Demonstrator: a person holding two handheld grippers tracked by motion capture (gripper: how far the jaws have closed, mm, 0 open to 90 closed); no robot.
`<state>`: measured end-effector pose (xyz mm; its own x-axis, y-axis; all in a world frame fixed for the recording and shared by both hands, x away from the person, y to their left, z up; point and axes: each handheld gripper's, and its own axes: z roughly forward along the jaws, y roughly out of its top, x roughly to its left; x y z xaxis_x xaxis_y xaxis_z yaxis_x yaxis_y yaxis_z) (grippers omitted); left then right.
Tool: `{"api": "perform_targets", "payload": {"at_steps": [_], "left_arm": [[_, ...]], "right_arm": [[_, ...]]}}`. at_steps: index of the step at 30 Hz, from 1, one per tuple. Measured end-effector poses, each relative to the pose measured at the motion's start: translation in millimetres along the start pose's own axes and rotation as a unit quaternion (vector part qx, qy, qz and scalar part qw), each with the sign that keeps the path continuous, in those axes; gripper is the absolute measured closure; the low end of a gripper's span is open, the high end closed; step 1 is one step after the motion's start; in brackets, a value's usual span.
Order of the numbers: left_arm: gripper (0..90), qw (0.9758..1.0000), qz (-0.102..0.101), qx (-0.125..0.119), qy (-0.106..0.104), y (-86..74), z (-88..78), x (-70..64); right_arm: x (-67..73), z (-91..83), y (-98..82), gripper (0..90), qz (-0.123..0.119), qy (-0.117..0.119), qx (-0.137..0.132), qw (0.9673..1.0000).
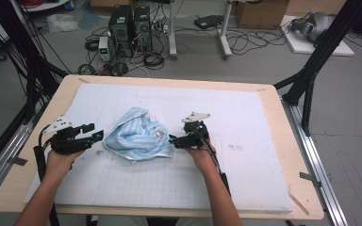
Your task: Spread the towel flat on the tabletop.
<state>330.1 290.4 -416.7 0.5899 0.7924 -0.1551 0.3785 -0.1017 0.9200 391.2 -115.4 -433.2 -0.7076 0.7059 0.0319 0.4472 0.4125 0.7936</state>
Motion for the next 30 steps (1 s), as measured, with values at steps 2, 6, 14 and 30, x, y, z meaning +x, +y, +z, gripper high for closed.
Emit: {"api": "perform_targets", "payload": {"at_steps": [2,6,14,30], "left_arm": [[39.7,1.0,-0.004,0.0,0.0,-0.8,0.9,0.0],[39.5,1.0,-0.004,0.001,-0.004,-2.1,2.1,-0.8],[39.5,1.0,-0.004,0.007,-0.006,-4.3,4.0,-0.8],[39.1,0.9999,-0.002,0.008,-0.007,-6.2,11.7,-3.1]], "right_arm": [[1.6,6.9,4.6,21.7,-0.001,0.007,0.002,1.0],[10.8,37.8,17.5,42.0,-0.007,0.042,0.019,0.9989],[26.1,42.0,19.8,79.8,-0.046,0.046,0.052,0.9966],[19.4,-44.8,-30.6,87.0,-0.056,0.041,0.093,0.9932]]}}
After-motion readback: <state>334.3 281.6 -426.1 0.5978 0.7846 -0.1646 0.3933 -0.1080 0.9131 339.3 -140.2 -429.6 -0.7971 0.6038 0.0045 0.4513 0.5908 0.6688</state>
